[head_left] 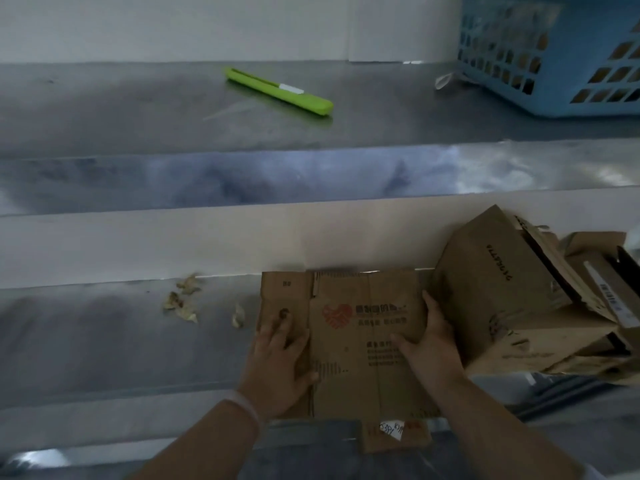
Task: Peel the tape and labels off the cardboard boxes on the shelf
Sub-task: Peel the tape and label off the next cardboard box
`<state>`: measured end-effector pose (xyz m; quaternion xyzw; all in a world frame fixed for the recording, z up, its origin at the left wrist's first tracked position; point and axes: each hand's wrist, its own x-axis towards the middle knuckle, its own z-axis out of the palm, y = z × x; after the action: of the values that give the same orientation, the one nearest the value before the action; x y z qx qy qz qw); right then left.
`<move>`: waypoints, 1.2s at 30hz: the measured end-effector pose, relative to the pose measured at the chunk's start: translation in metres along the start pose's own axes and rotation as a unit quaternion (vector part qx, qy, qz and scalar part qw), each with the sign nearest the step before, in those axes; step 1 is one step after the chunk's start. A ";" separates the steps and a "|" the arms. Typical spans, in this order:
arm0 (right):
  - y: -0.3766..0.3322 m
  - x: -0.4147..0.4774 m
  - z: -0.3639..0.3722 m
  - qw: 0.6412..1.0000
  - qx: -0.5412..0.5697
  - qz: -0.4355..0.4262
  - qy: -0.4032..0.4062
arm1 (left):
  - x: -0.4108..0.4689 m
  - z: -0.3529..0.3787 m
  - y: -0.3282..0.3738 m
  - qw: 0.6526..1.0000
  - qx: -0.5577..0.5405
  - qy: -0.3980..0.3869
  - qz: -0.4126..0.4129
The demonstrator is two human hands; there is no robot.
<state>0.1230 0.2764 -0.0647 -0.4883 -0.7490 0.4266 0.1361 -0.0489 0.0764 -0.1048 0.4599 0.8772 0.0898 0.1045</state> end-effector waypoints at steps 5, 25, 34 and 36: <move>0.018 0.008 0.016 0.947 -0.310 -0.063 -0.062 | -0.003 0.019 0.000 0.998 0.041 -0.038 0.010; 0.032 -0.009 0.011 0.943 -0.324 -0.065 -0.047 | -0.014 0.003 -0.020 0.995 -0.068 0.057 -0.044; 0.049 -0.046 0.002 0.992 -0.111 0.065 0.005 | -0.051 -0.005 -0.016 0.915 -0.279 0.094 -0.277; 0.046 -0.049 -0.004 0.992 -0.073 0.101 0.003 | -0.053 -0.006 -0.016 0.897 -0.311 0.059 -0.308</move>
<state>0.1774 0.2440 -0.0877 -0.5712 -0.7249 0.3807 0.0582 -0.0337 0.0238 -0.0976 0.1045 0.9069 0.3482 0.2129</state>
